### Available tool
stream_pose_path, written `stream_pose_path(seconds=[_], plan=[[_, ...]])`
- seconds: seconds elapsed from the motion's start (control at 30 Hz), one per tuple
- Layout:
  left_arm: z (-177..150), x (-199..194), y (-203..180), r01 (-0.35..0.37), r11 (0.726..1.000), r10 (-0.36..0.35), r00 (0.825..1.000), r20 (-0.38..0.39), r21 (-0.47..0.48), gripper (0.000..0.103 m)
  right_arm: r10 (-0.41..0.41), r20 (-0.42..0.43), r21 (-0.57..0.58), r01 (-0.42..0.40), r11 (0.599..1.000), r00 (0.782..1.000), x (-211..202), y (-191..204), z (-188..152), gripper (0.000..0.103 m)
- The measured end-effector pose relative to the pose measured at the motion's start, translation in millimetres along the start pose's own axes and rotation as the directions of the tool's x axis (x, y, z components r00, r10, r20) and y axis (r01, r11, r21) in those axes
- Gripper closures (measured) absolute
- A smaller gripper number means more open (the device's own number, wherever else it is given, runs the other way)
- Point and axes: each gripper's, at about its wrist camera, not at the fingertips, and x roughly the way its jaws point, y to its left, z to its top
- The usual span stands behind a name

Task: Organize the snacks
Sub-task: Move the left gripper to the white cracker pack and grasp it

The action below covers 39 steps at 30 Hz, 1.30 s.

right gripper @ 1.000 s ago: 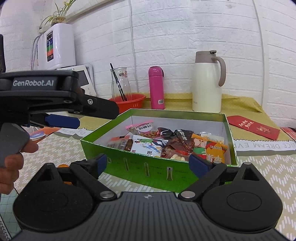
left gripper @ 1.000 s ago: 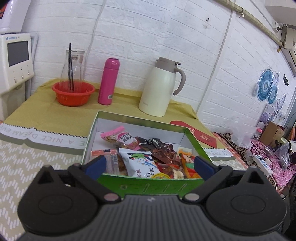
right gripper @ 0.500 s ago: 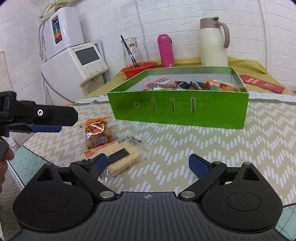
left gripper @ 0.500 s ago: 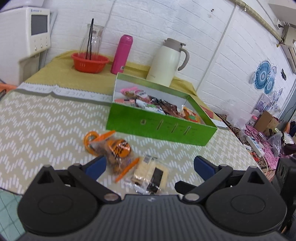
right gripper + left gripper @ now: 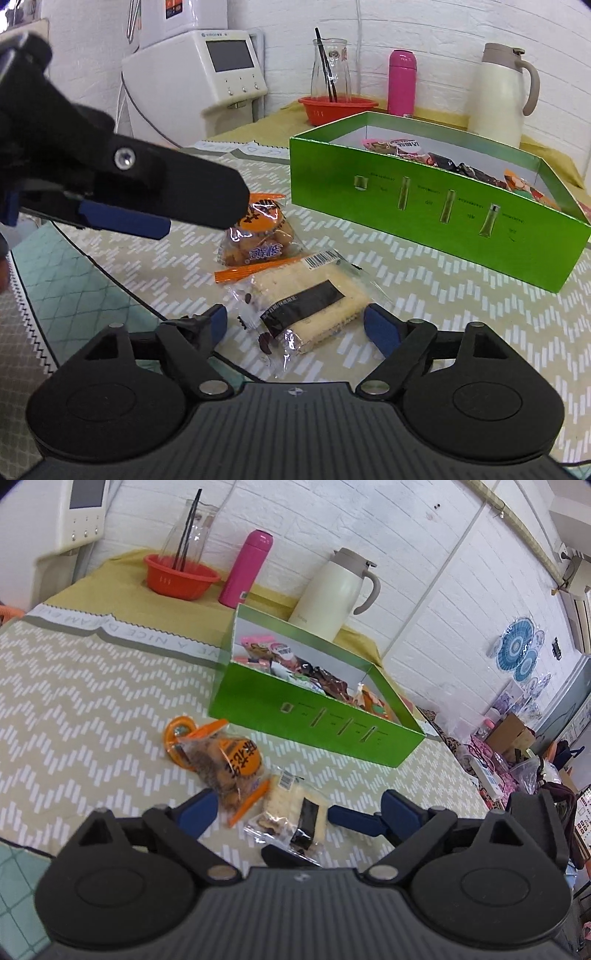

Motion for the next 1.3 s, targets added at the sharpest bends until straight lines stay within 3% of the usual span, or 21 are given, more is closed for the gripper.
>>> stream_pose_path(seconds=[0.03, 0.1, 0.33, 0.43, 0.5, 0.67, 0.9, 0.97, 1.0, 1.03, 1.13, 1.3], plan=[[0, 2, -2, 0.013, 1.000, -0.013, 1.000, -0.011, 0.010, 0.029, 0.009, 0.001, -0.020, -0.009, 1.000, 1.000, -2, -1, -1, 0.000], [-1, 9, -4, 0.031, 0.999, -0.030, 0.999, -0.043, 0.023, 0.040, 0.037, -0.001, -0.039, -0.037, 0.999, 0.999, -9, -8, -5, 0.007], [-11, 44, -14, 0.044, 0.998, -0.039, 0.990, -0.132, 0.035, 0.040, 0.064, -0.011, -0.060, -0.065, 0.996, 0.998, -37, -31, -23, 0.011], [-19, 54, -21, 0.060, 0.997, -0.051, 0.984, -0.172, 0.049, 0.044, 0.080, -0.017, -0.043, -0.081, 0.996, 0.997, -50, -38, -31, 0.001], [-23, 58, -24, 0.078, 0.995, -0.065, 0.979, -0.195, 0.058, 0.049, 0.087, -0.014, 0.009, -0.087, 0.996, 0.996, -57, -45, -36, 0.000], [-26, 60, -31, 0.091, 0.993, -0.073, 0.975, -0.209, 0.078, 0.055, 0.102, -0.003, 0.082, -0.102, 0.991, 0.995, -64, -55, -39, 0.000], [-25, 67, -37, 0.086, 0.990, -0.062, 0.976, -0.210, 0.108, 0.055, 0.084, 0.003, 0.043, -0.084, 0.996, 0.996, -58, -49, -39, 0.000], [-28, 67, -40, 0.077, 0.988, -0.049, 0.978, -0.202, 0.136, 0.055, 0.067, 0.018, 0.026, -0.068, 0.997, 0.998, -56, -48, -40, 0.007], [-30, 67, -43, 0.065, 0.986, -0.033, 0.979, -0.199, 0.155, 0.069, 0.057, 0.016, 0.013, -0.057, 0.998, 0.998, -55, -45, -39, 0.017], [-31, 67, -46, 0.041, 0.985, -0.009, 0.982, -0.191, 0.168, 0.074, 0.046, 0.017, 0.002, -0.046, 0.999, 0.999, -54, -44, -38, 0.018], [-31, 65, -51, 0.008, 0.986, 0.021, 0.985, -0.172, 0.167, 0.075, 0.026, 0.017, 0.023, -0.026, 0.999, 1.000, -54, -45, -35, 0.028], [-14, 52, -58, 0.040, 0.987, -0.023, 0.993, -0.112, 0.154, 0.076, 0.014, 0.084, 0.036, -0.017, 0.999, 0.996, -70, -51, -24, 0.031]])
